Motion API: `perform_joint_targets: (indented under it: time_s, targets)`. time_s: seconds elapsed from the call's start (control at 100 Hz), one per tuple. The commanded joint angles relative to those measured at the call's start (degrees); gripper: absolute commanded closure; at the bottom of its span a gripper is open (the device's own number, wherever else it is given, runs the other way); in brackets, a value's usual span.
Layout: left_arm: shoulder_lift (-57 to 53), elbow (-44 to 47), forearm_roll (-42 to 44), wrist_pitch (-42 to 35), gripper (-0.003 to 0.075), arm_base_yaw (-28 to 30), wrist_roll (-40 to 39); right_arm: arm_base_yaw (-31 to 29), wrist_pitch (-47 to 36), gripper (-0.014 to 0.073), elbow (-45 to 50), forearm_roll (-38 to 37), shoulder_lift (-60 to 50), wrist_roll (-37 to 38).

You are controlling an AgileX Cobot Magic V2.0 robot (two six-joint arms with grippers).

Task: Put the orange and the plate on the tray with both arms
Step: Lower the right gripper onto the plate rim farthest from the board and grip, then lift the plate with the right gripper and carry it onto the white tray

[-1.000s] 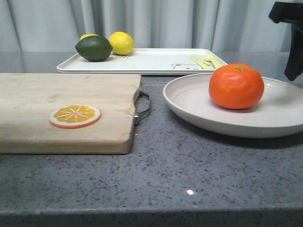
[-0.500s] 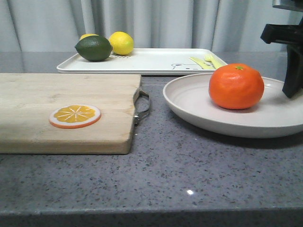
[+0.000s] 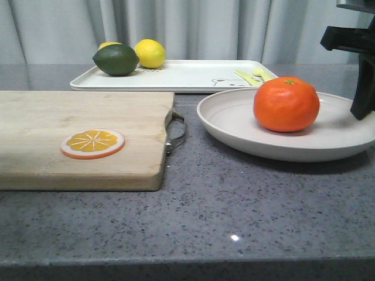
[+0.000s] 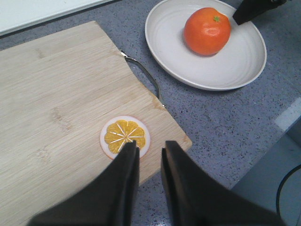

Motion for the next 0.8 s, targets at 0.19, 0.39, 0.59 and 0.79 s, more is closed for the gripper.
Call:
perform_joint_targets:
  time_s: [0.19,0.39,0.59,0.79]
  targets:
    - [-0.6,-1.6,-0.9,-3.9,0.0604,0.2,-0.6,-0.9,1.3,0.0655,-7.1,2.9,-2.3,-1.3]
    - [-0.6,-1.6,-0.9,-3.9,0.0604,0.2,-0.6,-0.9,1.8,0.0655,-15.3,6.1,0.4,-3.1]
    - [-0.6,-1.6,-0.9,-3.9,0.0604,0.2,-0.6,-0.8,6.0,0.0655,-27.3,8.8,8.5,-4.1]
    - [-0.6,-1.6,-0.9,-3.9,0.0604,0.2,-0.6,-0.7,8.3,0.0655,-41.0,9.8,18.0,-4.1]
